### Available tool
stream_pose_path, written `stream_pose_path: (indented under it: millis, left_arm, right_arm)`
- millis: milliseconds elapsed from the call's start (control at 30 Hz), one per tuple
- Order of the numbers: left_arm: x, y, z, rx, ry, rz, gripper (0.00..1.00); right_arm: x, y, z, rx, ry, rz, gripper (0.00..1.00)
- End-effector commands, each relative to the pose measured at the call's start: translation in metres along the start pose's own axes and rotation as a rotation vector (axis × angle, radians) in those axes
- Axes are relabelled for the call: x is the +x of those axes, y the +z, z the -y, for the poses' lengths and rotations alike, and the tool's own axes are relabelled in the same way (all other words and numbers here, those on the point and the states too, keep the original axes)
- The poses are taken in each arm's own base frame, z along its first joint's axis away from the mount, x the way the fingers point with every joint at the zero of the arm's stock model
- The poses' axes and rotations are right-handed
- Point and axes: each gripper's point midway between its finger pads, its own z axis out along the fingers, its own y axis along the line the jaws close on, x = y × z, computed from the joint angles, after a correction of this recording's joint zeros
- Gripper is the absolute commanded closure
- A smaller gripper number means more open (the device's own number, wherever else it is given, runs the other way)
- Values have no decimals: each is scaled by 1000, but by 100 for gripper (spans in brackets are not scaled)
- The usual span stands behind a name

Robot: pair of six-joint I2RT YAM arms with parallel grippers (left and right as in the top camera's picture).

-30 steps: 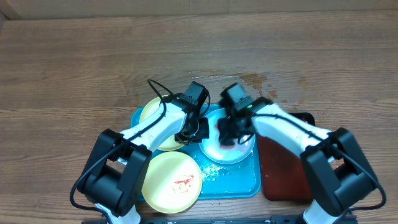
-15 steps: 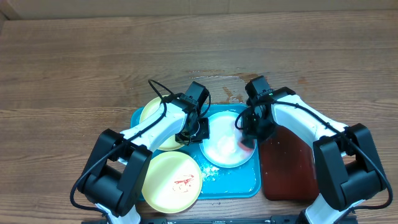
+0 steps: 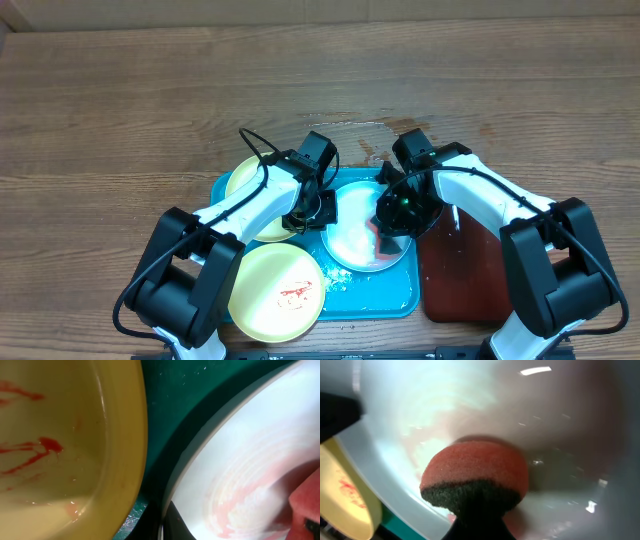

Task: Clean dirty plates on tray and stack at the side
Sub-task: 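Scrub the white plate surface with the sponge in the right gripper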

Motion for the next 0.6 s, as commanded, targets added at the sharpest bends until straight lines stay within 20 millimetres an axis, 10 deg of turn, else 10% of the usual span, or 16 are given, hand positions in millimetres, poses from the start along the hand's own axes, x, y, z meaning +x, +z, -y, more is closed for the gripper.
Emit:
stream_pose_path:
  millis: [0, 333, 567]
  left_arm:
    - [-1, 4, 3, -3, 18, -6, 96]
    - [-1, 4, 3, -2, 18, -7, 96]
    - [-1, 3, 4, 4, 18, -10, 96]
  right_arm:
    - [5, 4, -19, -118, -44, -23, 96]
    - [-18, 8, -19, -130, 90, 68, 96]
    - [-29, 9, 45, 205, 320, 187, 96]
